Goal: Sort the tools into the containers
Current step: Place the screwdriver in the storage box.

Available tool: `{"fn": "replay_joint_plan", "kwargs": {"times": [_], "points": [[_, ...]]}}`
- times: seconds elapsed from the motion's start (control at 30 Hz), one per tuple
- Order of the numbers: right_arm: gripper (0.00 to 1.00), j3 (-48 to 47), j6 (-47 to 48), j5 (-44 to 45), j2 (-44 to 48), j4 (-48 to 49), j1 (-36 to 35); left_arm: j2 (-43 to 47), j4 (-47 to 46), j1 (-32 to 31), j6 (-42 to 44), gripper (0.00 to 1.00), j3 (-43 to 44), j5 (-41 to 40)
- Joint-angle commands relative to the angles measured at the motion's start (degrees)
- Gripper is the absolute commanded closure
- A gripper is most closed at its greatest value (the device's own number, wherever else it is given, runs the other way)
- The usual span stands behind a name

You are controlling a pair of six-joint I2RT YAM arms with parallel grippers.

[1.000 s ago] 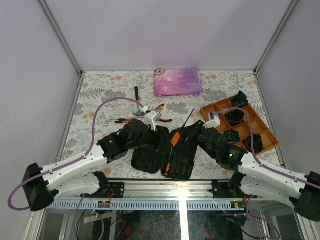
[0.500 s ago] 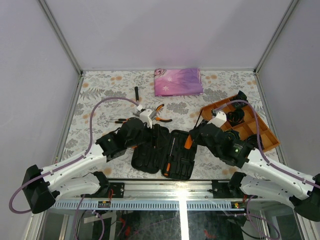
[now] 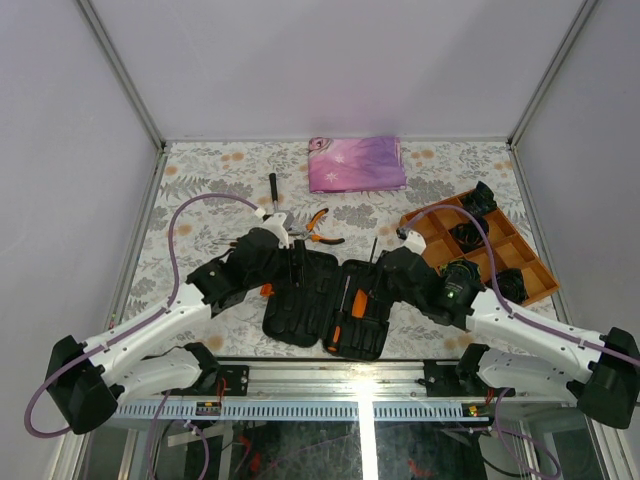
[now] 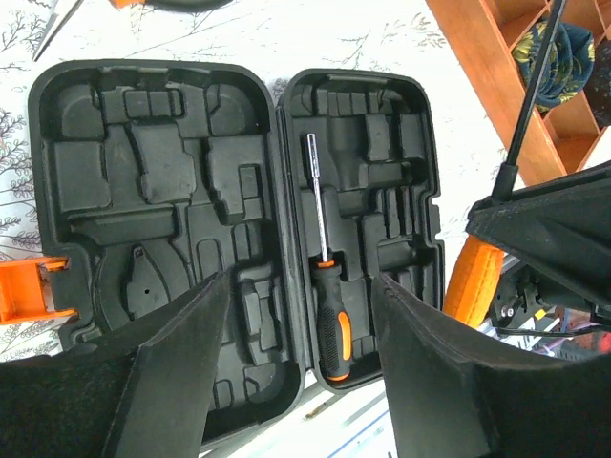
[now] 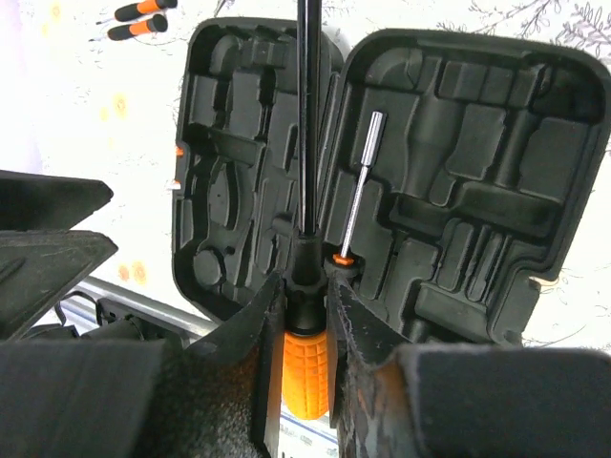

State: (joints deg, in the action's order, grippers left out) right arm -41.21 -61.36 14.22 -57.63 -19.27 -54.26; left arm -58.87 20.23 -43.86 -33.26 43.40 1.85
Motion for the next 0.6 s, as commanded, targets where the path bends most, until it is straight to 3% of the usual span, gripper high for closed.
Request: {"fn": "replay_joint_plan", "kwargs": {"times": [0.0,0.23,0.57], "points": [[1.00,2.26,-5.06,-2.45,-1.14,5.99,-0.14,0.11,1.97,0.16,0.12,0.40,2.04,-1.86],[0.99,4.80,-8.84,-3.84,-3.55,9.46,-0.07,-1.14,1.83,0.13,0.56,0.38,2.47,-1.42],[0.97,2.62,-6.82,-8.67,-11.18,7.46,-0.08,-2.23,1.96,0.17,0.77,0.38,2.82,-1.25]]}}
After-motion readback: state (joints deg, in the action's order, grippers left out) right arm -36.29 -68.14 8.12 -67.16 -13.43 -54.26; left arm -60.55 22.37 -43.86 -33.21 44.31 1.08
